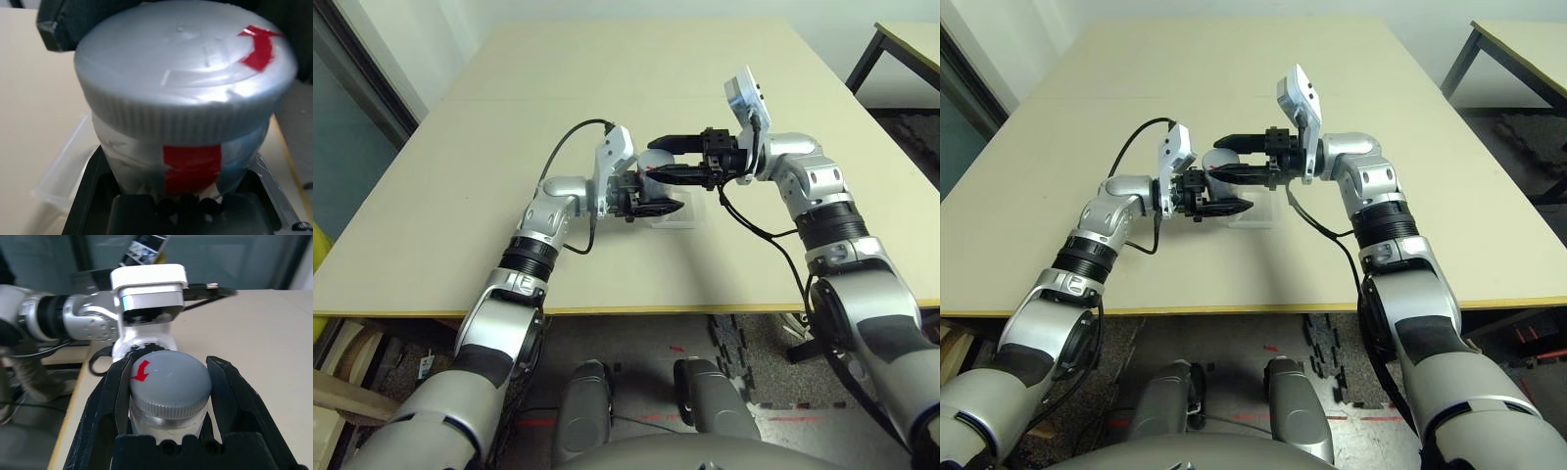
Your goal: Pour the medicine from the bottle into the box.
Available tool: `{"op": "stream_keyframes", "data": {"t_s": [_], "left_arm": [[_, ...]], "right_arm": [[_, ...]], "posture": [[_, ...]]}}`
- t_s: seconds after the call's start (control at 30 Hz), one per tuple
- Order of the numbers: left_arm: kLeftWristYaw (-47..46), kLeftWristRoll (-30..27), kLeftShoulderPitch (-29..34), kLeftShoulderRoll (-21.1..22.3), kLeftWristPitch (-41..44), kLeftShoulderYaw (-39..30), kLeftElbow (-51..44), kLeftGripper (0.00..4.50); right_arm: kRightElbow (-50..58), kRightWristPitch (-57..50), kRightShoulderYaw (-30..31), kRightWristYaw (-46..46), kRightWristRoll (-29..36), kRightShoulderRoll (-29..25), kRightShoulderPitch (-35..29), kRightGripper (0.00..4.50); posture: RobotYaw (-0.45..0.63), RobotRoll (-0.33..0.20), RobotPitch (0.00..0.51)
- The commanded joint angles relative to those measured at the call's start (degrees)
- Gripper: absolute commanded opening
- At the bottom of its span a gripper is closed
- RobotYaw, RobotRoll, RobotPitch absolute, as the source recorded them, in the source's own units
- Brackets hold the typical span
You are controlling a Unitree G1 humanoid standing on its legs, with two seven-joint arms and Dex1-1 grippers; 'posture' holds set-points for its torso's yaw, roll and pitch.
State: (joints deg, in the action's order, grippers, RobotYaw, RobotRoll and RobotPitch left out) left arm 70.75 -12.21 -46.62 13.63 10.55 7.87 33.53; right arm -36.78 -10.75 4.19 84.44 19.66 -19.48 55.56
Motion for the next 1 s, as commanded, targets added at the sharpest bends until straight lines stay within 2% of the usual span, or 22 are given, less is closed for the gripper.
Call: {"op": "stream_keyframes", "data": {"t_s": [0.03, 0.3, 0.4, 0.43, 0.63, 0.83, 1.0], "left_arm": [[0.5, -2.4, -1.3, 0.6, 1.8, -1.8, -0.9, 2.68], [1.3, -2.2, -1.2, 0.5, 2.3, -2.1, -1.0, 2.68], [1.4, -2.2, -1.0, 0.5, 2.6, -2.2, -1.5, 2.68], [1.4, -2.2, -0.9, 0.6, 2.7, -2.2, -1.7, 2.68], [1.6, -2.5, -0.3, 1.2, 3.2, -1.7, -2.6, 2.68], [1.6, -2.8, -0.2, 1.2, 3.6, -1.3, -3.0, 2.68], [1.7, -2.9, -0.2, 0.9, 3.6, -0.9, -3.0, 2.68]], "right_arm": [[-0.5, 2.6, 3.7, 7.6, 2.1, -1.1, 0.3, 2.55], [-1.1, 6.3, 16.4, 8.1, 12.6, -5.3, 3.2, 2.55], [-4.7, 8.7, 18.2, 8.1, 13.6, -4.7, 4.6, 2.55], [-6.5, 9.4, 18.0, 8.1, 13.3, -4.1, 5.2, 2.55], [-16.6, 11.0, 12.6, 8.1, 10.8, -0.4, 8.1, 4.47], [-19.6, 10.3, 9.7, 8.1, 10.3, 0.1, 8.6, 4.50], [-23.4, 10.0, 4.9, 8.1, 8.3, 0.7, 9.9, 4.50]], "posture": [[-0.18, 0.000, 0.071], [-0.17, 0.000, 0.070], [-0.17, 0.000, 0.070], [-0.17, 0.000, 0.070], [-0.16, 0.000, 0.071], [-0.16, 0.000, 0.074], [-0.16, 0.000, 0.074]]}}
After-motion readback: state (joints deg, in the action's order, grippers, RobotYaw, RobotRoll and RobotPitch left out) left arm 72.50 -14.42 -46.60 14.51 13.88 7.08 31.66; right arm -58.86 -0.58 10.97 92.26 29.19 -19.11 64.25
